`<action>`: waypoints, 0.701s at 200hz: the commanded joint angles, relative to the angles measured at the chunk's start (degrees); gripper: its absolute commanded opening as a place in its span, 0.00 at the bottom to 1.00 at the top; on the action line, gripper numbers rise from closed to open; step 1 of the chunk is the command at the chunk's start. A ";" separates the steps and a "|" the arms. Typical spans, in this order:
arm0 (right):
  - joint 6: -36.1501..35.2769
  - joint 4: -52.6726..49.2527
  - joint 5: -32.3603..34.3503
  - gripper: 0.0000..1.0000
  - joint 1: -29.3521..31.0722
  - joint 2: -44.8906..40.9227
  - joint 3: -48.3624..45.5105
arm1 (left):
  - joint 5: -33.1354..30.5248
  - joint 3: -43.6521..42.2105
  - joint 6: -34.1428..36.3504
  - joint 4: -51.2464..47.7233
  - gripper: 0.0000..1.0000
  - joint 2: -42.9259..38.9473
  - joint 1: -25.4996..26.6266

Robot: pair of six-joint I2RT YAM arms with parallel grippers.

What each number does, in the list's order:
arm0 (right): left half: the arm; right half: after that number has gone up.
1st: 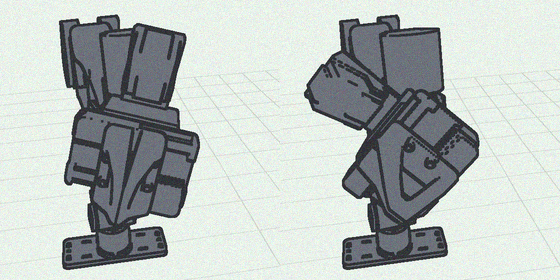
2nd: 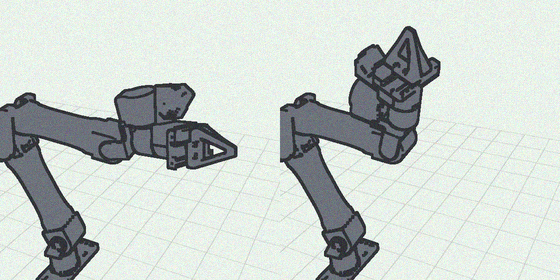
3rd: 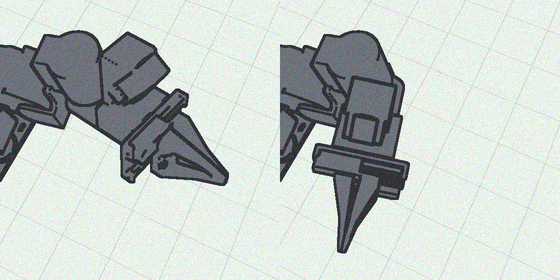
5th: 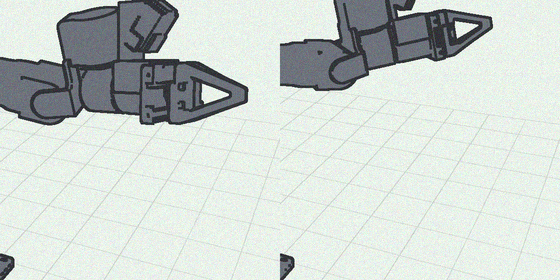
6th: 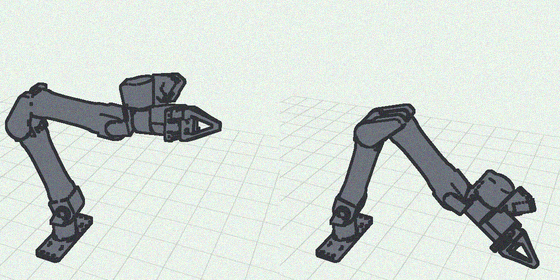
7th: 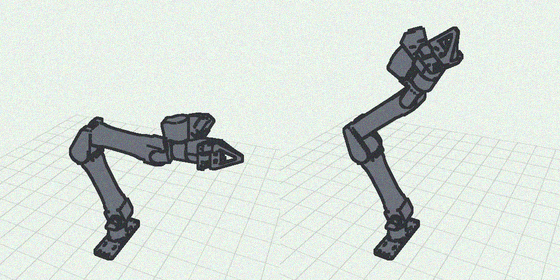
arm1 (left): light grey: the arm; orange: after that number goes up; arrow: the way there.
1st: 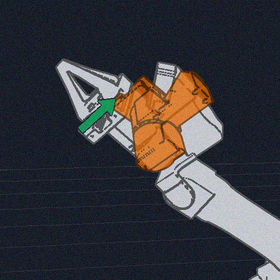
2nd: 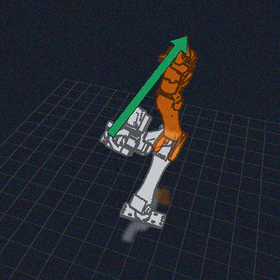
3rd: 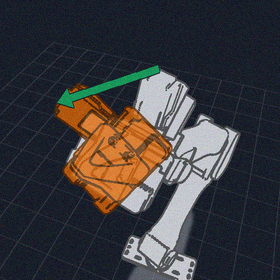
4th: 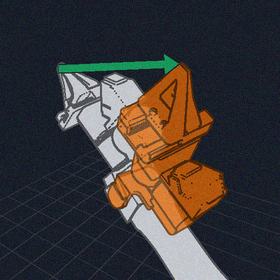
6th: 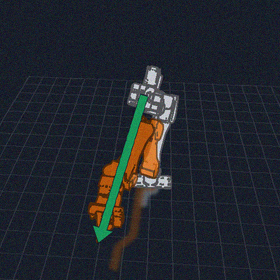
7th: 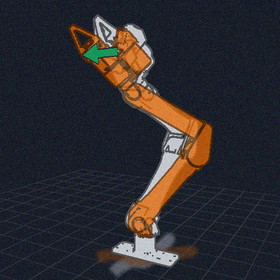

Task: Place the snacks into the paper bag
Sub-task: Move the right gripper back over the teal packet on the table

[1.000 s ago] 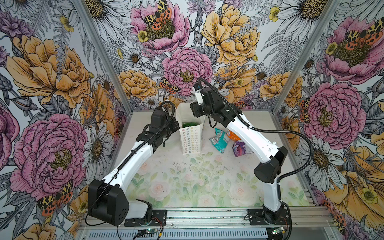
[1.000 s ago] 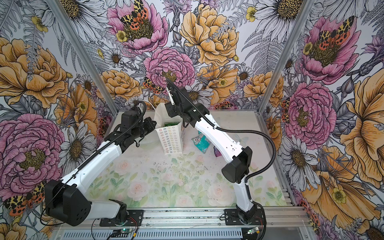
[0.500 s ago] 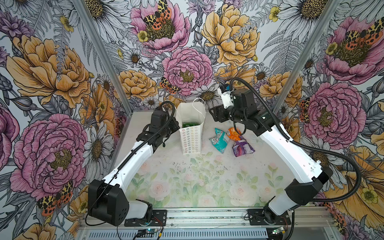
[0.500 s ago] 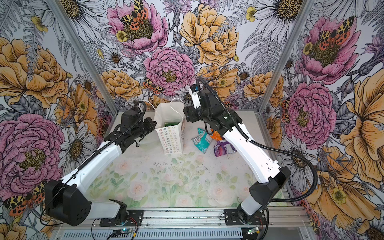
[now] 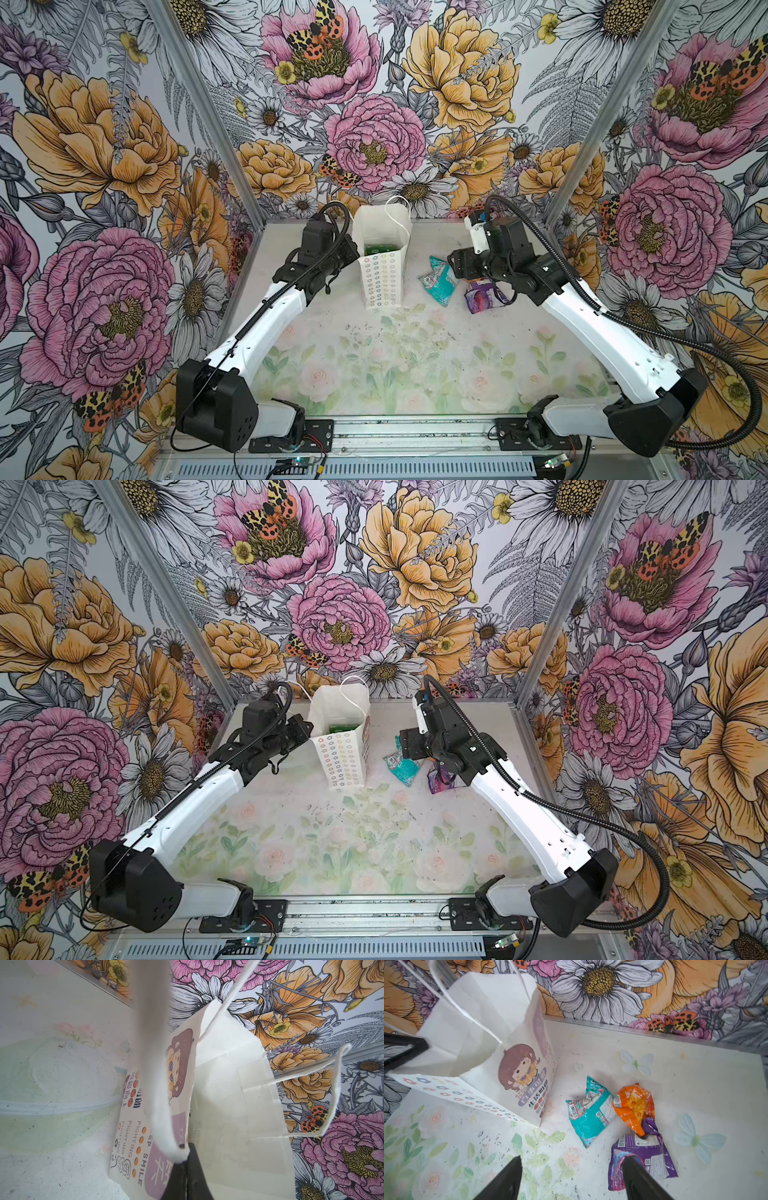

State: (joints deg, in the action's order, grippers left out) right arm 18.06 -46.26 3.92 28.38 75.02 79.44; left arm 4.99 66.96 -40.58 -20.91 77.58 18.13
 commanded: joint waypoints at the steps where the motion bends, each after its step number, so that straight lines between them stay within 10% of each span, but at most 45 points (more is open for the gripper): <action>1: 6.07 0.22 1.39 0.77 -1.75 -1.72 -3.77 | 1.39 0.13 0.06 -0.71 0.00 -0.50 0.05; 140: 30.88 11.20 -8.84 0.86 -6.14 11.27 -12.97 | 1.01 0.09 -0.16 -0.77 0.00 -0.59 0.51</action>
State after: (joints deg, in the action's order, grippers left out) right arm 42.30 -41.36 -2.81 22.15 85.34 67.66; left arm 5.02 66.96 -40.58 -20.91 77.58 18.24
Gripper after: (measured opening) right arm 0.834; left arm 0.040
